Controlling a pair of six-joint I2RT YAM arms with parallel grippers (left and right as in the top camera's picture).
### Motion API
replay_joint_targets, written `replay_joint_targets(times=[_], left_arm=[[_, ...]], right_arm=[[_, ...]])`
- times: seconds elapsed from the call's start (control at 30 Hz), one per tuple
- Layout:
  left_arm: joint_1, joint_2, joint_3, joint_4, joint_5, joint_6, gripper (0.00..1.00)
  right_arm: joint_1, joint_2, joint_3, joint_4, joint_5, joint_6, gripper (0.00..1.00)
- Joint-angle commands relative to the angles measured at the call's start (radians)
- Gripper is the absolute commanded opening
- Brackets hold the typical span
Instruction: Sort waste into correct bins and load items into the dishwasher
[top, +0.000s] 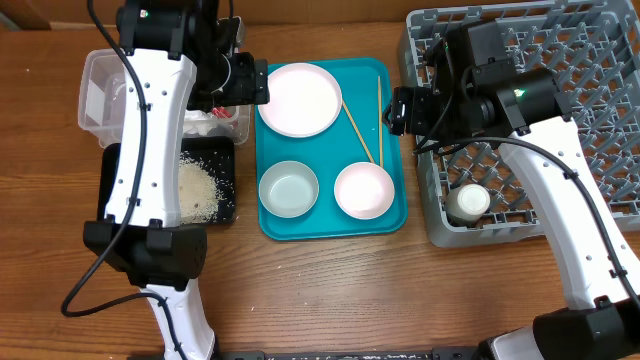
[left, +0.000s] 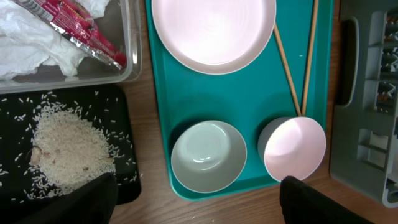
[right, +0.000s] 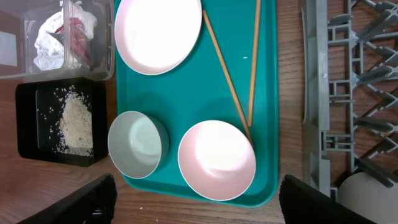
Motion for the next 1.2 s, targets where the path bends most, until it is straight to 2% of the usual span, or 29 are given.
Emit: replay_joint_targets(times=[0.0, 0.6, 0.97, 1.03, 1.17], left_arm=[[0.001, -0.028, -0.032, 0.017, 0.020, -0.024, 0.86], [-0.016, -0.028, -0.230, 0.138, 0.083, -0.031, 0.83], [-0.095, -0.028, -0.294, 0.237, 0.064, -0.050, 0.81], [-0.114, -0.028, -0.322, 0.263, 0.017, -0.084, 0.81], [-0.149, -0.028, -0.390, 0.304, 0.012, -0.085, 0.78]], right_arm=[[0.005, -0.002, 0.027, 0.006, 0.003, 0.004, 0.85], [0.005, -0.002, 0.027, 0.021, 0.003, 0.004, 0.85], [0.005, -0.002, 0.019, 0.030, 0.003, 0.004, 0.86], [0.005, -0.002, 0.014, 0.030, 0.003, 0.004, 0.86], [0.005, -0.002, 0.007, 0.027, 0.027, 0.004, 0.86]])
